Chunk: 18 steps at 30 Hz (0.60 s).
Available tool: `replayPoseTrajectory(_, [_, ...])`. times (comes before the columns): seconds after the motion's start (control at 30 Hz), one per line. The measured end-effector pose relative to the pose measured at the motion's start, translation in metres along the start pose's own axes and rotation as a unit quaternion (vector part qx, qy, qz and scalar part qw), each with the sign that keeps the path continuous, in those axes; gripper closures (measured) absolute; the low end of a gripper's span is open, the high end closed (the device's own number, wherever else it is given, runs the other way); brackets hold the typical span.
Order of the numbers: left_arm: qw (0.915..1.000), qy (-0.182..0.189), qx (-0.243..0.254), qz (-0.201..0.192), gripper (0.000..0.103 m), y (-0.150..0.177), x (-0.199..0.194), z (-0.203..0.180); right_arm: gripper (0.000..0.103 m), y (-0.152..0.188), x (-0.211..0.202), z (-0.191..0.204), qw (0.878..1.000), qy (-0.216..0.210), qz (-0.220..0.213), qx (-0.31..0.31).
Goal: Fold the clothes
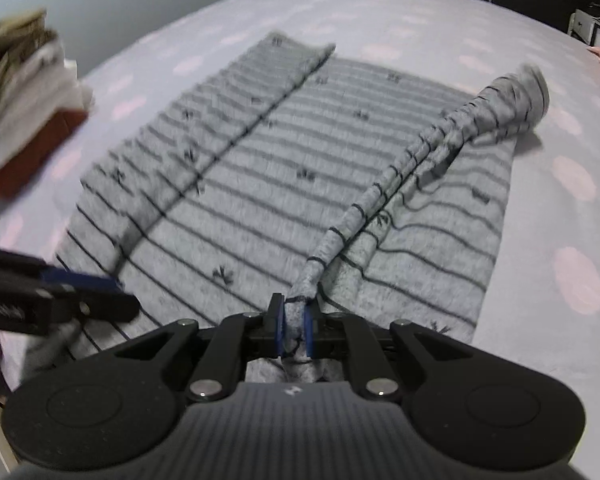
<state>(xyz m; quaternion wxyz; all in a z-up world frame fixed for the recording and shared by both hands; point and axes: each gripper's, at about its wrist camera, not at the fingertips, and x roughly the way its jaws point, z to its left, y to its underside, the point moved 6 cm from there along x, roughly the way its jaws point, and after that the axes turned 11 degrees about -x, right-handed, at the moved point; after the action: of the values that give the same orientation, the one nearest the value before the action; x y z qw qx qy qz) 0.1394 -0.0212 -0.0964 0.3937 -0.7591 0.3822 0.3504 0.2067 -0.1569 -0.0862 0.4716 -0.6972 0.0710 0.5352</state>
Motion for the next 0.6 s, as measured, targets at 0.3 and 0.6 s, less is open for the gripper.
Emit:
replayPoseTrajectory(0.3, [0.9998,0.016,0.01,0.007,0.059,0.005,0.002,-0.01,0.068,0.018,-0.007,0.003,0.999,-0.051,-0.001,-0.004])
replayPoseTrajectory(0.6, [0.9968,0.074,0.001,0.029,0.058,0.004,0.023,-0.049,0.048,0.051,-0.07,0.003,0.997,-0.021,-0.003,-0.079])
